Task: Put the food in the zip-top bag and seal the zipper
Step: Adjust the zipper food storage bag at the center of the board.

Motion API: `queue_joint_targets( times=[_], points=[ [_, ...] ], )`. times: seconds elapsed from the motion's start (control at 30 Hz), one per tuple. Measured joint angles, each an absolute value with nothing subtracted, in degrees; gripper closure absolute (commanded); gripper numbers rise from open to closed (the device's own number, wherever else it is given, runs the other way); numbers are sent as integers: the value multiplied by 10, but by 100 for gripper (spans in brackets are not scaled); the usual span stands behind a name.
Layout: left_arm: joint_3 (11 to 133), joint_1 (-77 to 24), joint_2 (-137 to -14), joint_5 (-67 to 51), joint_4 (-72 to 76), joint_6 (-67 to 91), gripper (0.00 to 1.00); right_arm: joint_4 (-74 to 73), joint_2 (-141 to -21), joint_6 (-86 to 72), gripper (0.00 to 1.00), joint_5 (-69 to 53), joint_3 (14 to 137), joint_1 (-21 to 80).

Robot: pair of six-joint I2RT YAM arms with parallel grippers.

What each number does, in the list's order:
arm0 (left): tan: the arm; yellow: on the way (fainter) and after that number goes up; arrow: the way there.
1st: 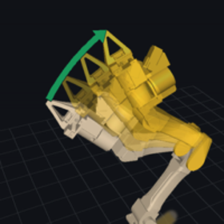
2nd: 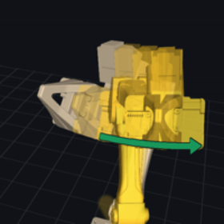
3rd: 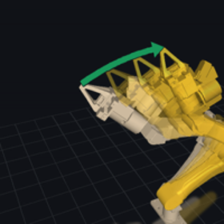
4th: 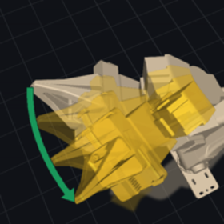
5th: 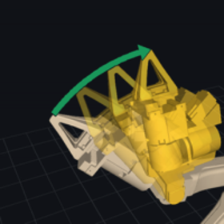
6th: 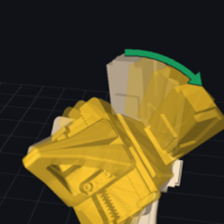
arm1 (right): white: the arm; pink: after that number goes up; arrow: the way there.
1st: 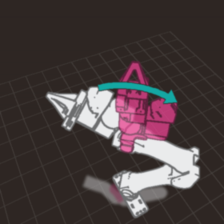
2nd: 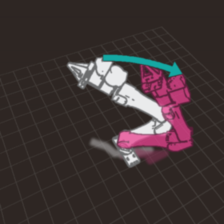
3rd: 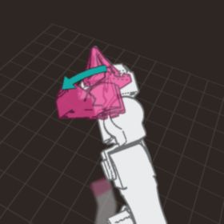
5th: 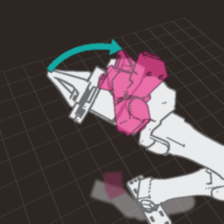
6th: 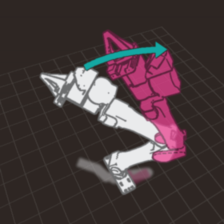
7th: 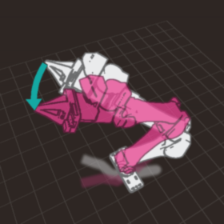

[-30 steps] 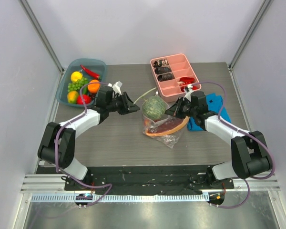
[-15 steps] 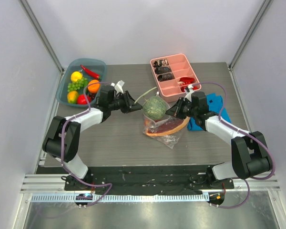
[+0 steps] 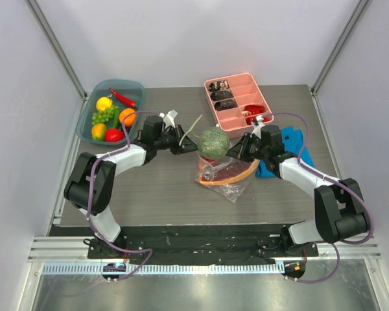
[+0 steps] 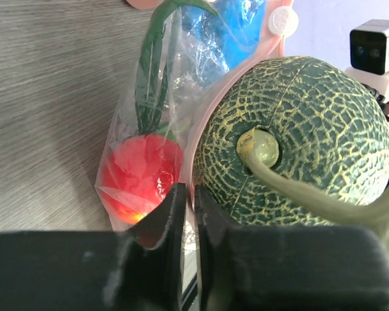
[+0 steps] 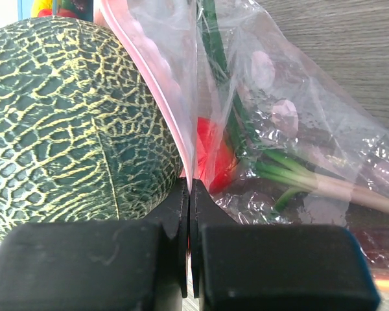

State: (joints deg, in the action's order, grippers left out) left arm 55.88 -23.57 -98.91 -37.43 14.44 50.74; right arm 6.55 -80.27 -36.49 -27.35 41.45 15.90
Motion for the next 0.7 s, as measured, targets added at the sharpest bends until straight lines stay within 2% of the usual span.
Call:
queue_joint_targets(
  times=[0.03,0.27,0.43,0.7],
  points=[
    [561,-236,-990,-375,143,506,100,66,-803,-365,99,-274,415,159],
    [562,-232,-984,-361,115,482,100,71,-803,-364,99,-273,415,159],
    [569,-227,-933,-329,56,430,100,67,-802,-358,99,-273,417,157],
    [634,-232,-844,-293,-42,339,100,-31,-771,-328,99,-274,520,155]
  ],
)
